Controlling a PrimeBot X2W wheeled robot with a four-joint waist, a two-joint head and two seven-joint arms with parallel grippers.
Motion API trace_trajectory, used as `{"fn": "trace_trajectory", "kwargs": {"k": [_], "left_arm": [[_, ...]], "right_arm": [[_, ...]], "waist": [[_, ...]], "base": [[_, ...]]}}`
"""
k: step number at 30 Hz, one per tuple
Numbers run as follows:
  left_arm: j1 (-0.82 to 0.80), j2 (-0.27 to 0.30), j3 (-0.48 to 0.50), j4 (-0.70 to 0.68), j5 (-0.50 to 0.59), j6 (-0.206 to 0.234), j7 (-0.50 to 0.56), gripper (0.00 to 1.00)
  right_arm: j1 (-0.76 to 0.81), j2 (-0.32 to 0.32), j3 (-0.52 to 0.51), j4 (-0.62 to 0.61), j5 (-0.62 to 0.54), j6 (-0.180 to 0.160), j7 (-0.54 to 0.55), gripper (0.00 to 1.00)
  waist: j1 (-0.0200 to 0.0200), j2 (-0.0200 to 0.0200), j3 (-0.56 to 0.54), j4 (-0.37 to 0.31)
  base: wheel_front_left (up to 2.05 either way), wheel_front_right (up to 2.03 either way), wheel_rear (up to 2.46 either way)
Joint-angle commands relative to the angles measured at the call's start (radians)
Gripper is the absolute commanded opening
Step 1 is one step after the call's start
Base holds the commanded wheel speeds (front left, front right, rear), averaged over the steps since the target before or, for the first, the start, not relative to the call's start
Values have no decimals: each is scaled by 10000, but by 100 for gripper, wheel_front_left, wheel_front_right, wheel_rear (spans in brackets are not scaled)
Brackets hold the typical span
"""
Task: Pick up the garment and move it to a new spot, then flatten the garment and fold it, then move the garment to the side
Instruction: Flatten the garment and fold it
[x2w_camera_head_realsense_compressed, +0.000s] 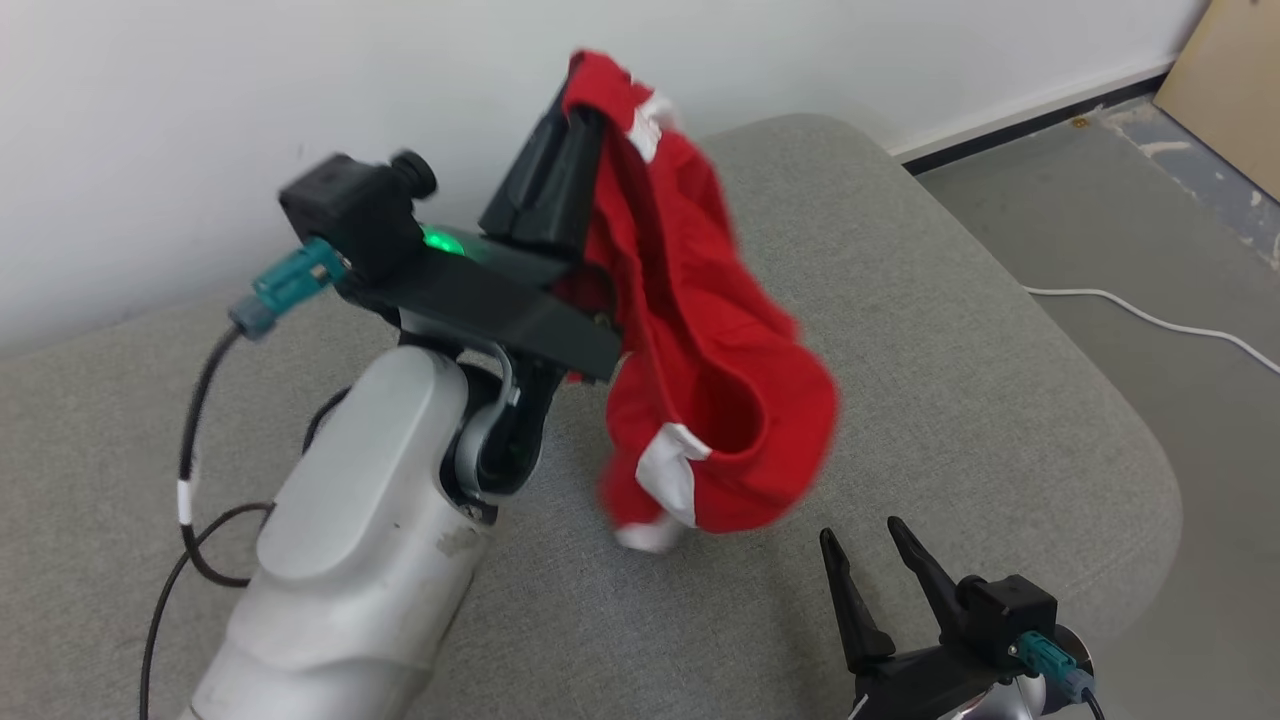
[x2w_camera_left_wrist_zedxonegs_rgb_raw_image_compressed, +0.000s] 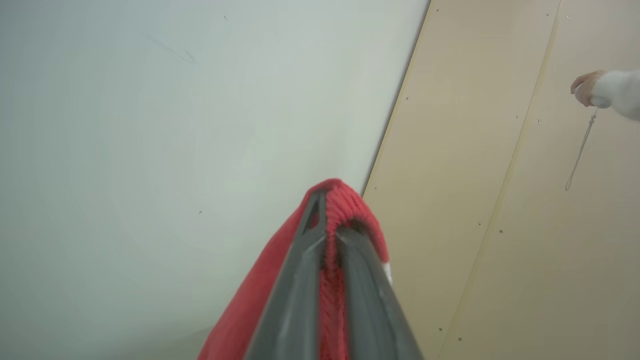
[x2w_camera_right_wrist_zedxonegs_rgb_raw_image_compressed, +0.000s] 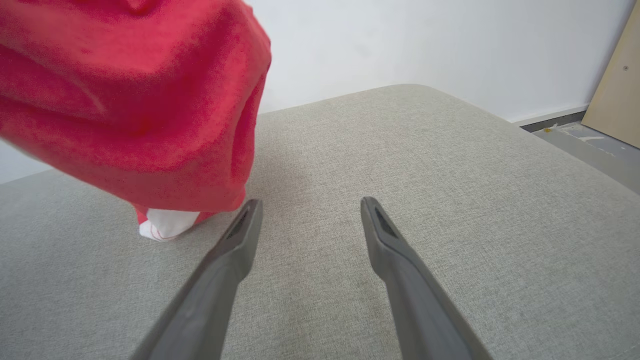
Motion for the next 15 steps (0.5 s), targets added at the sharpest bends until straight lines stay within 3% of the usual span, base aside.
{"fn": "trace_trajectory", "kwargs": {"k": [1,6,13,15], "left_arm": [[-272,33,149,-172,-441,224,-11,0],[-113,34,705,-15,-1010,729,-11,0],[1097,341,1341,2415,666,1196,-13,0],[1407,442,1574,3031,815,1267,-12,48]], "right_arm": [[-7,-4,15,27,81,-25,-52,100],[-72,-4,46,61,141,-25,-103,100],[-188,-6,257,104,238,-25,-144,100],[-204,-9,299,129,242,-25,-143,100]], "waist": [[1,-1,110,-62],[1,-1,208,57],[1,-1,336,555],[1,-1,369,697]], "base": [[0,0,0],[0,0,0],[0,0,0],[0,0,0]]}}
